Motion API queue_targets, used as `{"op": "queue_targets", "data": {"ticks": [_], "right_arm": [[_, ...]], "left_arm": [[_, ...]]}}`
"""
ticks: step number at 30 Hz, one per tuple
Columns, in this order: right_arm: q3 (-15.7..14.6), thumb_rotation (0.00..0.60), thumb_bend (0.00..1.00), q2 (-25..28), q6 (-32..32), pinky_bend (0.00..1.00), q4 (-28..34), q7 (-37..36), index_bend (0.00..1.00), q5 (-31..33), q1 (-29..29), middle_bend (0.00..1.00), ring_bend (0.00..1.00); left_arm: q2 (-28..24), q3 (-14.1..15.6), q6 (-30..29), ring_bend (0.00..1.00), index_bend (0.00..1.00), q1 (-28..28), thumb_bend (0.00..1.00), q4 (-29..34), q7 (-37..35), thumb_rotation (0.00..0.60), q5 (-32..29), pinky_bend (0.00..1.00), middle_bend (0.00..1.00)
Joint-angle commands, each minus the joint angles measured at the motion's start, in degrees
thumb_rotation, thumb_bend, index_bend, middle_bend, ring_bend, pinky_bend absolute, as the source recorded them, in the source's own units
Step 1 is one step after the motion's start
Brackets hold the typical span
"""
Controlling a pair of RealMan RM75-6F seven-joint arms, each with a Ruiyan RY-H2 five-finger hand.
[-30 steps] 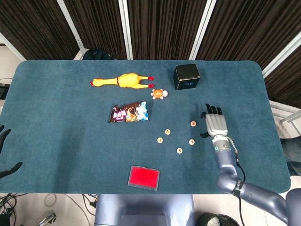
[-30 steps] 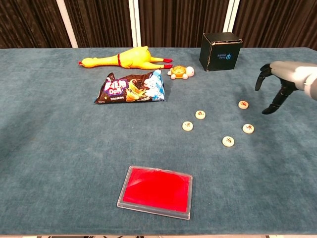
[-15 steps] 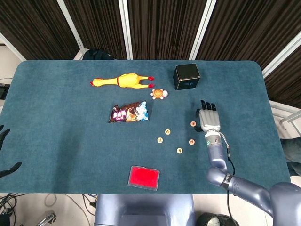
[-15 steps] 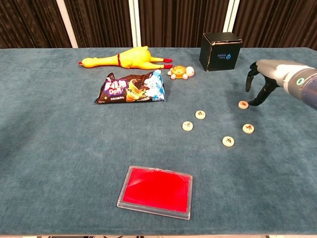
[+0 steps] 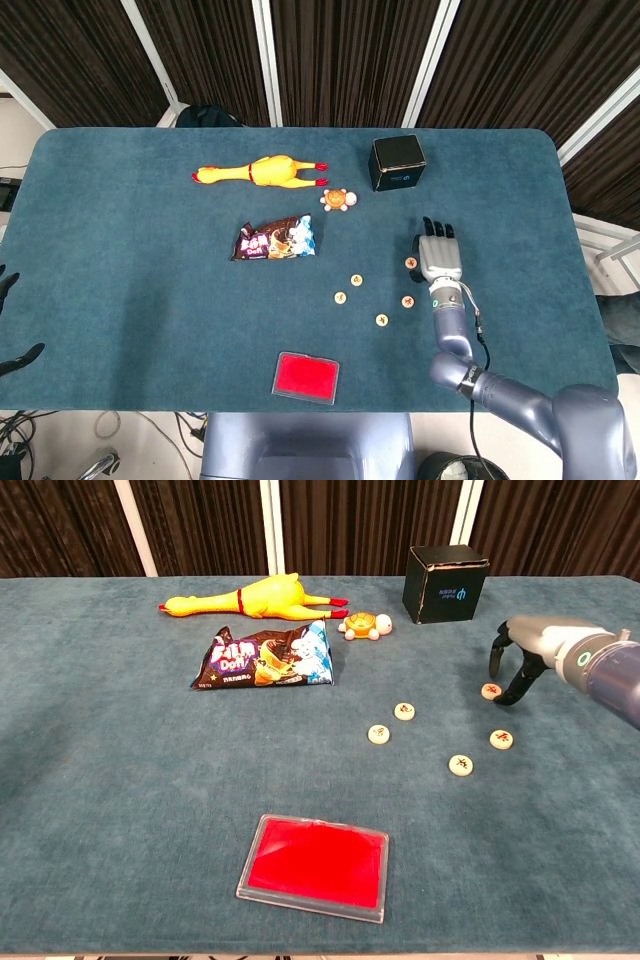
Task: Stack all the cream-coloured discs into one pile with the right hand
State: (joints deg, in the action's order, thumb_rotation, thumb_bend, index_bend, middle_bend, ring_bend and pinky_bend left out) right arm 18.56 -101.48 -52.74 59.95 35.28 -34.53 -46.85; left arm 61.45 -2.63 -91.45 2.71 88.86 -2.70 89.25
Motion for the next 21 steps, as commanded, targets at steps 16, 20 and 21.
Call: {"op": "queue_targets", "data": {"ticks": [16,20,21], "right_arm": [[0.58,0.600,0.39,-1.65,0.75,0.00,-2.54,-0.35,0.50,-0.29,-1.09,0.00,0.00],[0.66,0.600,0.40,-1.68,1.01,0.00,-2.48,0.18,0.50,0.22,-1.26,0.00,0.00],[0.66,0.600,0.40,-1.66,1.05,0.00,-2.46,0.36,0.50,0.34,-1.31,0.00,0.00]], "left_arm": [[-0.07,-0.10,0.12,0.00,0.11,-0.05,0.10,0.00,-0.22,0.600,-0.25,0.03,0.00],[-0.08,-0.09,0.12,0.00,0.11,-0.06,0.10,-0.02,-0.16,0.600,-0.22,0.03,0.00],[-0.09,-0.09,0.12,0.00,0.11,-0.07,0.10,-0.02,-0.18,0.600,-0.24,0.03,0.00]]}}
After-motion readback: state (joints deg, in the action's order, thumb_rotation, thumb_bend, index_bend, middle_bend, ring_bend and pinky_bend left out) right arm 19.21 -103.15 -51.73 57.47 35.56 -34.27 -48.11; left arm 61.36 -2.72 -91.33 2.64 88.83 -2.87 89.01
